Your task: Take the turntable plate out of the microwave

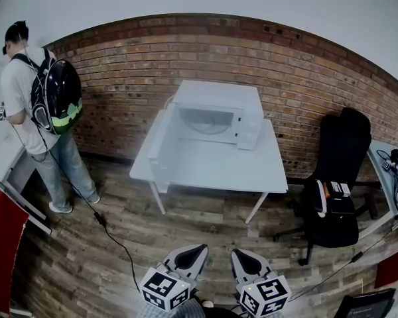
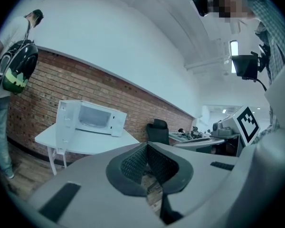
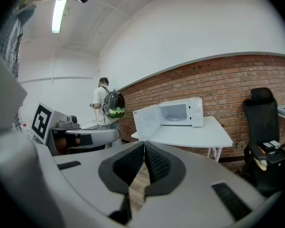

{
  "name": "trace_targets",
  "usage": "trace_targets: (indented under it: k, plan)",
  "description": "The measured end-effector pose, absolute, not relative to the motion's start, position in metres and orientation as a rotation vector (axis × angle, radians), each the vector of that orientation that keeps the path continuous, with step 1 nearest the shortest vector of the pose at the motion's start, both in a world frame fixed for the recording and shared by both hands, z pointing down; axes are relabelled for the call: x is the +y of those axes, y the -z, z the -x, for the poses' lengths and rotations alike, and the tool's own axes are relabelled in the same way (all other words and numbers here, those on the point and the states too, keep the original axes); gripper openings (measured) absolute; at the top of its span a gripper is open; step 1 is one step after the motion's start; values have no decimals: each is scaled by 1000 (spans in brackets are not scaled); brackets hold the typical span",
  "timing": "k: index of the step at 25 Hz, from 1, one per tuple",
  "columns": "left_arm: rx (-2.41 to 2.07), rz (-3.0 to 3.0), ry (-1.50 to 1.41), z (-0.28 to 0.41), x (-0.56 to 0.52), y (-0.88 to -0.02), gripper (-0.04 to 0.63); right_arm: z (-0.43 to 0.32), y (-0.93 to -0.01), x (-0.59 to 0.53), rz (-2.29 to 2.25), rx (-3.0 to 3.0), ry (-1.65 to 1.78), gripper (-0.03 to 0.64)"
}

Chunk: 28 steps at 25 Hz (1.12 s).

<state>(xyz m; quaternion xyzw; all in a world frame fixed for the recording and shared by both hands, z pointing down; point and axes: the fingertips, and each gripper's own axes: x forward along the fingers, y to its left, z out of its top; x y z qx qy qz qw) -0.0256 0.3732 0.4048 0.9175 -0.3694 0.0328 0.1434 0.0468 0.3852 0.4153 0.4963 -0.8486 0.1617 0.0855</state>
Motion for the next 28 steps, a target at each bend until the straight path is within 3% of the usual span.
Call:
trace_targets:
  k: [14, 28]
  plan:
    - [-1051, -2641, -98, 5, 351, -414, 8, -80, -436, 370, -1551, -2489, -543, 18]
    - [-1053, -2636, -89, 26, 195, -412, 8, -59, -432, 218, -1545, -2488, -545, 18]
